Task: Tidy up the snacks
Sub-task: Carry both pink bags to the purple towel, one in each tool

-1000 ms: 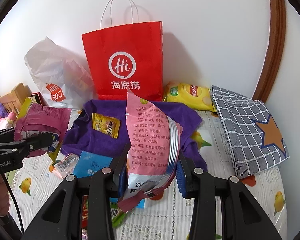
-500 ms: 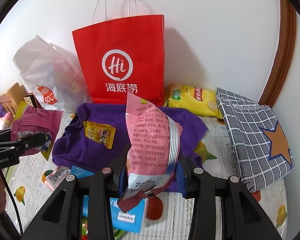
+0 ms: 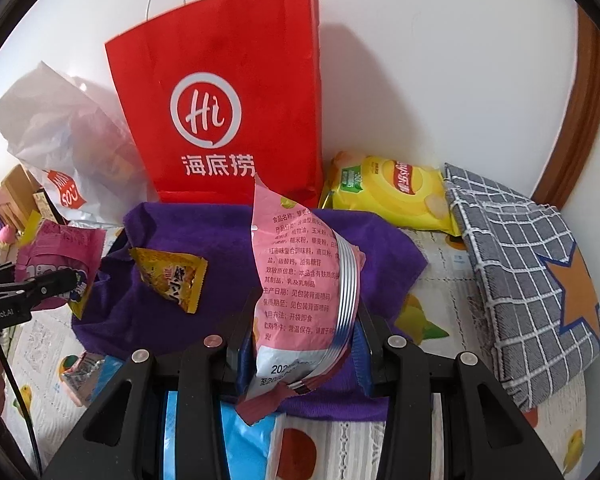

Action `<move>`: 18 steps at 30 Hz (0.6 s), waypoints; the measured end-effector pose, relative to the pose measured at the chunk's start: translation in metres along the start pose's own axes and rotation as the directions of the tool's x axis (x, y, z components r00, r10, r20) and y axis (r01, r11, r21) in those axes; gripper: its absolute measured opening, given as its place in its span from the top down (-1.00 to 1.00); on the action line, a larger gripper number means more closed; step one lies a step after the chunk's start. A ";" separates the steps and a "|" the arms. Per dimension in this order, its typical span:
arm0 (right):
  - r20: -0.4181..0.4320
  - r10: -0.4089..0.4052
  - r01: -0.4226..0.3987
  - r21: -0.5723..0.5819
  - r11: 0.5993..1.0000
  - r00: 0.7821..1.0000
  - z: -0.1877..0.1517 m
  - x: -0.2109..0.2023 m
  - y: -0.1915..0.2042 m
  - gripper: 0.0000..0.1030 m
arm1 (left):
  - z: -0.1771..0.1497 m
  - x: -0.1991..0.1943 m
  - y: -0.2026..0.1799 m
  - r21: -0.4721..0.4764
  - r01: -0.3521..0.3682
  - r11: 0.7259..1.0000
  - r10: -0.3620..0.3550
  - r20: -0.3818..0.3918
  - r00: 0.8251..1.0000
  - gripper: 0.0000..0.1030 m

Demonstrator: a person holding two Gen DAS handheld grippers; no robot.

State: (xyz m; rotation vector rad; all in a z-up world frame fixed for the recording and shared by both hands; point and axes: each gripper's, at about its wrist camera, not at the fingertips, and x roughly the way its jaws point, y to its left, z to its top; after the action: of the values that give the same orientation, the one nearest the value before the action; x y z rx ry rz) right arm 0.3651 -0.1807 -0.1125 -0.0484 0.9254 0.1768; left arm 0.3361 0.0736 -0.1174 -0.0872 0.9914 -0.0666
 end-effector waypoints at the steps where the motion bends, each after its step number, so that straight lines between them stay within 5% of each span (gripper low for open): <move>1: -0.004 0.002 -0.002 -0.001 1.000 1.000 0.000 0.003 -0.001 0.23 | 0.001 0.006 -0.002 0.003 -0.004 1.000 0.004 -0.009 1.000 0.00; 18: -0.107 0.021 -0.024 -0.024 0.999 0.994 -0.021 0.052 -0.003 0.23 | 0.018 0.047 -0.024 0.029 0.034 0.999 -0.032 -0.051 0.998 0.00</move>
State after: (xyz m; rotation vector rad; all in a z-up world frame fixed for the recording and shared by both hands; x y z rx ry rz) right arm 0.3796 -0.1789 -0.1670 -0.0713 1.0311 0.2087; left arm 0.3762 0.0457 -0.1445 -0.0752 1.0391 -0.1141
